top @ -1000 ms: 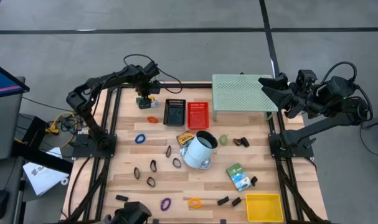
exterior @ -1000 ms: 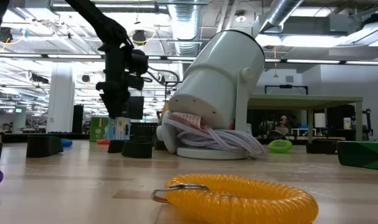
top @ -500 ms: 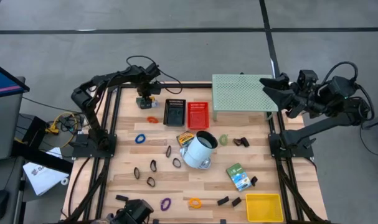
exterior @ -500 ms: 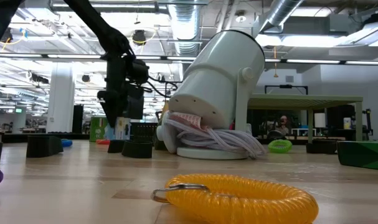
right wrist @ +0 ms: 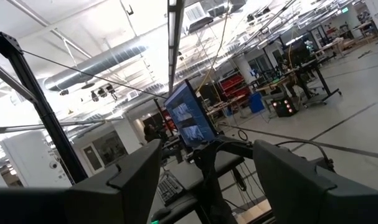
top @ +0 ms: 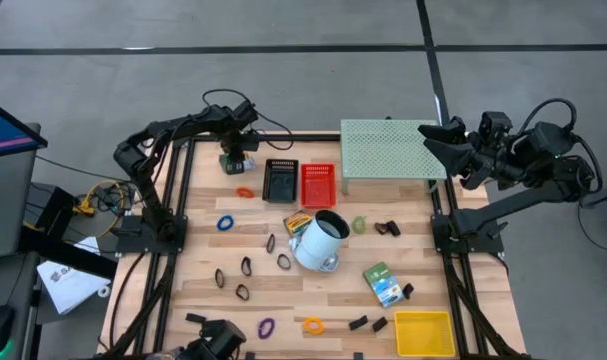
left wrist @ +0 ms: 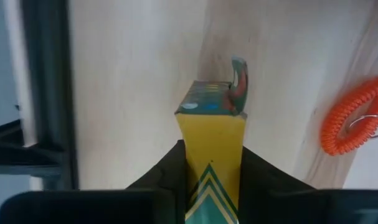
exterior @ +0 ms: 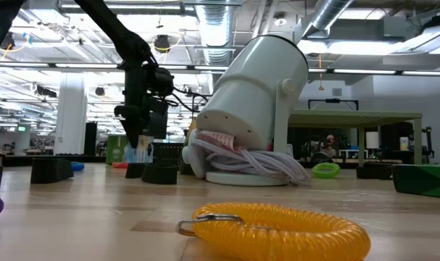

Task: Pick & Place Office Desk Supplies
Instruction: Put the crayon box into the black bin

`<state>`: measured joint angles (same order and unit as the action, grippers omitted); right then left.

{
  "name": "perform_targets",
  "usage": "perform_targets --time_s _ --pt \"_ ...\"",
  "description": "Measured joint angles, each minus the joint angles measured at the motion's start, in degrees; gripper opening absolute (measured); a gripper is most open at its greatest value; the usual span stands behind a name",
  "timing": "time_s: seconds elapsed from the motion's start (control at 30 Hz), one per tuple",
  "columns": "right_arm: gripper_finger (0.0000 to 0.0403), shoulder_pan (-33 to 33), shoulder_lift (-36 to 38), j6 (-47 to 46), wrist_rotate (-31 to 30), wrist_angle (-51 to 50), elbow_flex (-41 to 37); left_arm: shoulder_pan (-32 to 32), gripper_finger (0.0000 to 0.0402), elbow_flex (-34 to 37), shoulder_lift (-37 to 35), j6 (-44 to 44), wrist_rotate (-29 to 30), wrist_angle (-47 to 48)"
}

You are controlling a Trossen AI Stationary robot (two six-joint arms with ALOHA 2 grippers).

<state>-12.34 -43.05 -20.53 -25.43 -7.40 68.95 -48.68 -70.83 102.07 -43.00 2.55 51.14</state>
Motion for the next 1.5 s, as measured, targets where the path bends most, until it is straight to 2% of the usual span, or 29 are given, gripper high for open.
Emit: perform_targets --time_s 0.27,0.53,0.7,0.83,1.0,1.2,1.33,1.43,1.5 --pt "0.0249 0.00 0.00 0.05 -0.13 0.09 0.00 2.81 0.0083 0.00 -6.08 0.82 -1.35 0.10" --pt "0.0249 0.00 0.00 0.16 -0.13 0.09 0.00 7.94 0.0081 0.00 -11.82 10.84 -8.46 -4.59" --pt "0.0249 0.00 0.00 0.15 -0.13 0.09 0.00 10.38 0.0078 -0.07 -14.61 14.01 -9.07 -7.14" --pt "0.0249 0.00 0.00 0.17 -0.13 0.09 0.00 13.45 0.0080 0.00 -14.63 19.20 -13.72 -12.47" --pt "0.0249 0.02 0.00 0.13 -0.13 0.07 0.02 14.95 0.0082 -0.02 -11.93 24.17 -13.86 -20.32" --pt "0.0249 0.02 -0.02 0.00 -0.14 -0.02 0.02 14.99 0.0083 0.00 -6.95 26.08 -16.70 -24.02" --pt "0.0249 0.00 -0.04 0.00 -0.15 -0.09 0.04 13.82 0.0084 1.42 -5.60 29.86 -21.60 -32.71" --pt "0.0249 0.00 -0.04 -0.40 -0.15 -0.11 0.04 12.48 0.0084 4.57 -5.72 33.28 -23.52 -39.59" --pt "0.0249 -0.02 -0.04 -0.46 -0.15 -0.20 0.04 11.42 0.0084 7.54 -6.36 37.23 -26.89 -45.57"
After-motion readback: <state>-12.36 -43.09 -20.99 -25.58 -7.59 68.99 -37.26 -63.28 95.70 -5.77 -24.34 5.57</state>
